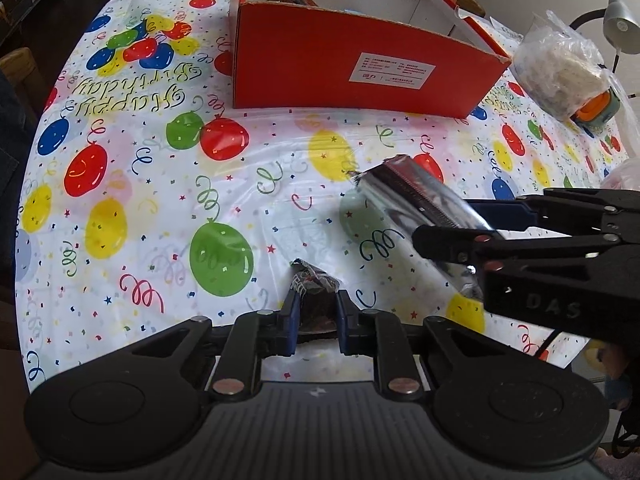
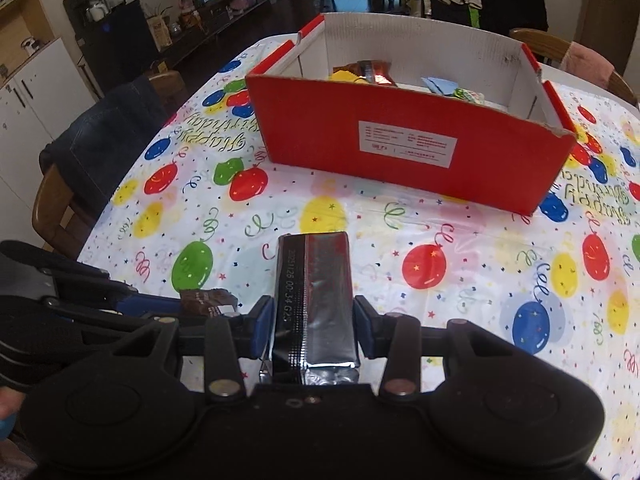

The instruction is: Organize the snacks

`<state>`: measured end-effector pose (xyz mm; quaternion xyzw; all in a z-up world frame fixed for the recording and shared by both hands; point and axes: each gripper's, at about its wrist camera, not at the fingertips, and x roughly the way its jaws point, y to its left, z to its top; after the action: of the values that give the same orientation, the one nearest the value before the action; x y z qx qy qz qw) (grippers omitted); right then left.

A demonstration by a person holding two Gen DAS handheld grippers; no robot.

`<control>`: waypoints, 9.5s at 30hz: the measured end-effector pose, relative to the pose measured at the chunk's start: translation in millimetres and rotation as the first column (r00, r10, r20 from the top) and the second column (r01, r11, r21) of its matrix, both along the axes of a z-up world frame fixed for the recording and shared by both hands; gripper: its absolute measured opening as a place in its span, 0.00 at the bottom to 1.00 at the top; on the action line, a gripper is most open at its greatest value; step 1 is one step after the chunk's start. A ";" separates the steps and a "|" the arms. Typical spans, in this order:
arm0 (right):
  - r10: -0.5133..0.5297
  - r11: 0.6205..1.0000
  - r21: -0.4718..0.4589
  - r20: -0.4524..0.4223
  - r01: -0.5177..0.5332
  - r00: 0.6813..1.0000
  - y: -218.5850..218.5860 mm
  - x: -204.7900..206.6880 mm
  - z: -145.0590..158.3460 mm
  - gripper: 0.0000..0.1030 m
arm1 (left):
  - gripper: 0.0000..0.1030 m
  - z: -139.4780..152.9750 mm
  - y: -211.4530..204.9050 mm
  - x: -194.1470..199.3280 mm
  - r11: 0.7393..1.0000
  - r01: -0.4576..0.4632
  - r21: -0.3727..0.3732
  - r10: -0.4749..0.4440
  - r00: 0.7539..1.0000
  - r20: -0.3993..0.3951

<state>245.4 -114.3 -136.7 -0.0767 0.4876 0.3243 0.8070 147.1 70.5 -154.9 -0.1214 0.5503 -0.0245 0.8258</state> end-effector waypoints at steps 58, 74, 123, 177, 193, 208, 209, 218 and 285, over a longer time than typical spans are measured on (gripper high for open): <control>-0.139 0.978 0.161 0.014 0.135 0.990 -62.1 45.3 43.4 0.40 | 0.68 17.6 9.9 47.8 0.997 -0.072 0.005 0.072 0.997 0.006; -0.154 0.981 0.122 0.004 0.152 0.988 -64.2 27.2 33.8 0.40 | 0.62 -26.5 -5.2 50.4 0.992 -0.031 0.122 0.035 0.999 -0.031; -0.206 0.973 0.135 0.154 0.186 0.966 -46.1 116.1 76.0 0.40 | 0.34 103.8 1.0 122.7 0.993 -0.058 0.104 0.032 0.971 0.236; -0.048 0.994 -0.092 0.109 0.059 0.993 23.6 236.3 9.8 0.51 | 0.47 39.7 8.8 246.7 0.979 -0.086 0.187 0.081 0.996 0.035; -0.073 0.996 0.052 0.138 0.066 0.988 -5.3 190.1 59.4 0.73 | 0.64 76.9 10.4 197.7 0.983 -0.106 0.150 0.083 0.985 0.152; -0.107 0.981 0.177 0.189 0.073 0.976 -28.6 140.4 93.0 0.91 | 0.72 114.1 9.3 140.4 0.978 -0.124 0.165 0.074 0.957 0.279; -0.112 0.980 0.186 0.190 0.076 0.975 -30.2 137.8 95.1 0.92 | 0.72 116.5 9.3 137.6 0.979 -0.125 0.162 0.074 0.956 0.285; -0.121 0.978 0.194 0.234 0.076 0.965 -41.9 116.3 101.6 0.99 | 0.81 132.1 4.4 114.5 0.977 -0.135 0.163 0.072 0.936 0.346; -0.233 0.940 0.297 0.207 0.166 0.950 -81.3 92.3 108.4 1.00 | 1.00 154.9 -22.3 87.6 0.988 -0.125 0.091 0.077 0.910 0.406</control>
<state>337.7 -195.6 -28.3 0.0482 0.3420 0.2935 0.8914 234.7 48.3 -0.1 -0.0945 0.3625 0.0256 0.9268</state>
